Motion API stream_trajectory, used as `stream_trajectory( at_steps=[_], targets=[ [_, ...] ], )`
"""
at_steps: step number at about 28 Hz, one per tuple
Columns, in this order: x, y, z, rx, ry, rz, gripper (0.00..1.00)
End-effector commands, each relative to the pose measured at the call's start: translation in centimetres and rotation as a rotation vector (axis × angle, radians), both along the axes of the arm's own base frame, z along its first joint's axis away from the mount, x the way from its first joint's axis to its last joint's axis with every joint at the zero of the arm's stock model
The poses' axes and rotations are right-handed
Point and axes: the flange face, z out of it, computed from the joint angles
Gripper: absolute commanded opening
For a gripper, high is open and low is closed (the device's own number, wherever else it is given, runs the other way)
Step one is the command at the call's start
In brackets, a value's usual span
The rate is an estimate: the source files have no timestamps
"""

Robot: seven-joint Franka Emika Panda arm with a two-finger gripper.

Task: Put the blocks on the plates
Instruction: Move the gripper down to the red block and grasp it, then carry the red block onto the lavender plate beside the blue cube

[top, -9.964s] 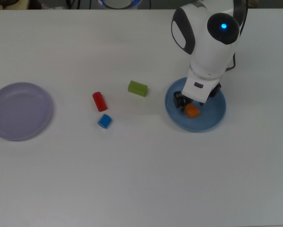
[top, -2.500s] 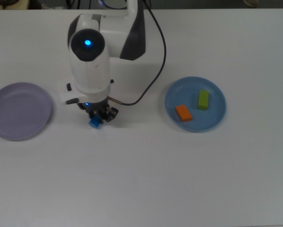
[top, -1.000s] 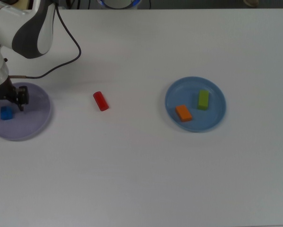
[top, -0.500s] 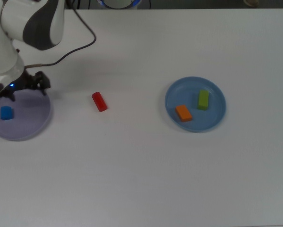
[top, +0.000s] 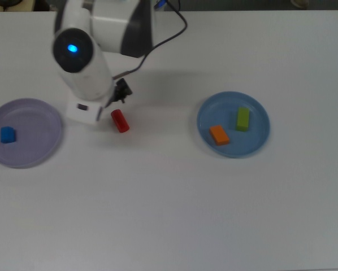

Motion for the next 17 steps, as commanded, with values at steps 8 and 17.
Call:
stream_trajectory(
  at_steps=[8,17],
  targets=[
    [1.6,2.2,-3.6,-0.045,-0.078,-0.094,0.5],
    [1.5,1.8,-2.9,-0.046,-0.078,-0.101,0.0]
  ],
)
